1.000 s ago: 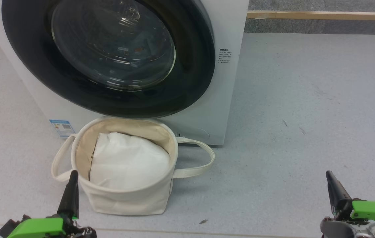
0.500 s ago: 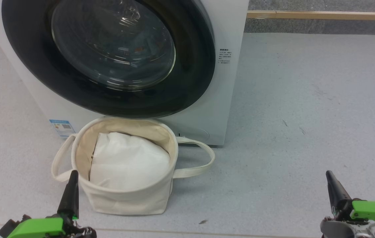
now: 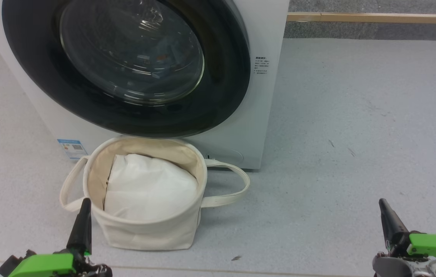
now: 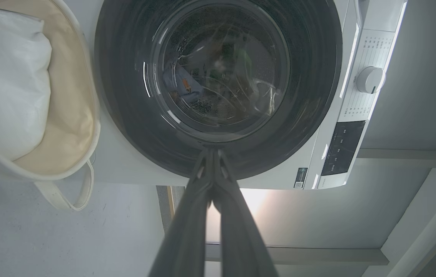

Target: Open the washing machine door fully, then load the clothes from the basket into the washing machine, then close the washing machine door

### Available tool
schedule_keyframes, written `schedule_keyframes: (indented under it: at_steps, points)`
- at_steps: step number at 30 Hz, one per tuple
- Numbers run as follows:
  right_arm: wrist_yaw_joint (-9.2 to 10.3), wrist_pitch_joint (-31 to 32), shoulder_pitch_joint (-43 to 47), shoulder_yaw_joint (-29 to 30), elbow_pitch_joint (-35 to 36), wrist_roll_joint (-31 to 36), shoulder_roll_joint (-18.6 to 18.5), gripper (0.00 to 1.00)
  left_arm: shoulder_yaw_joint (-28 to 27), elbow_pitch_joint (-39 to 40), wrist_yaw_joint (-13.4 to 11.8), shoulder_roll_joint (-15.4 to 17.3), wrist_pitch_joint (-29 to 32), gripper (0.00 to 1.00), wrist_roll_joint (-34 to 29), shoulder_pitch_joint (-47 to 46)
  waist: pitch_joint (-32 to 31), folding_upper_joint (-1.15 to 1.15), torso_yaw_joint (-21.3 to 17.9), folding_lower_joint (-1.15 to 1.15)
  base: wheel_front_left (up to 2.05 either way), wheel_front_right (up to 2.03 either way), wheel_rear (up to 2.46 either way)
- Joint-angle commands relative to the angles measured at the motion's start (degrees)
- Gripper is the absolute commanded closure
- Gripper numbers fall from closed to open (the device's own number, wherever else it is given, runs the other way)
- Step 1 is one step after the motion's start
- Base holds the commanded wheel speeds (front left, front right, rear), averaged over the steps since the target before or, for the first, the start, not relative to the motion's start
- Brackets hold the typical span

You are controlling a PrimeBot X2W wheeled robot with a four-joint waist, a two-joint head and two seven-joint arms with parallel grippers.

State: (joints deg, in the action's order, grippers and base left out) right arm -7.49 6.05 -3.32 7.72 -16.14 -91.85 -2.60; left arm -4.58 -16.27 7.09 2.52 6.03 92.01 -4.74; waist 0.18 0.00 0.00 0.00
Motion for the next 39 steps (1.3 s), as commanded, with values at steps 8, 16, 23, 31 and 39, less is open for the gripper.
schedule_keyframes:
  at_steps: [8,16,23,31,39]
  points:
    - [0.0,0.4,-2.9,-1.2,2.1,-0.3,-0.3,1.0,-2.0,2.2,0.4,0.4,0.5,1.0,0.1,-1.5,0.0,0.0,0.0,0.0,0.0,0.0,0.0]
    - [0.0,0.4,-2.9,-1.2,2.1,-0.3,-0.3,1.0,-2.0,2.2,0.4,0.4,0.5,1.0,0.1,-1.5,0.0,0.0,0.0,0.0,0.0,0.0,0.0]
    - [0.0,0.4,-2.9,-1.2,2.1,-0.3,-0.3,1.0,-2.0,2.2,0.4,0.4,0.5,1.0,0.1,-1.5,0.0,0.0,0.0,0.0,0.0,0.0,0.0]
    - [0.0,0.4,-2.9,-1.2,2.1,-0.3,-0.3,1.0,-2.0,2.2,0.4,0.4,0.5,1.0,0.1,-1.5,0.0,0.0,0.0,0.0,0.0,0.0,0.0]
    - [0.0,0.4,-2.9,-1.2,2.1,-0.3,-0.3,1.0,-2.0,2.2,0.4,0.4,0.5,1.0,0.1,-1.5,0.0,0.0,0.0,0.0,0.0,0.0,0.0]
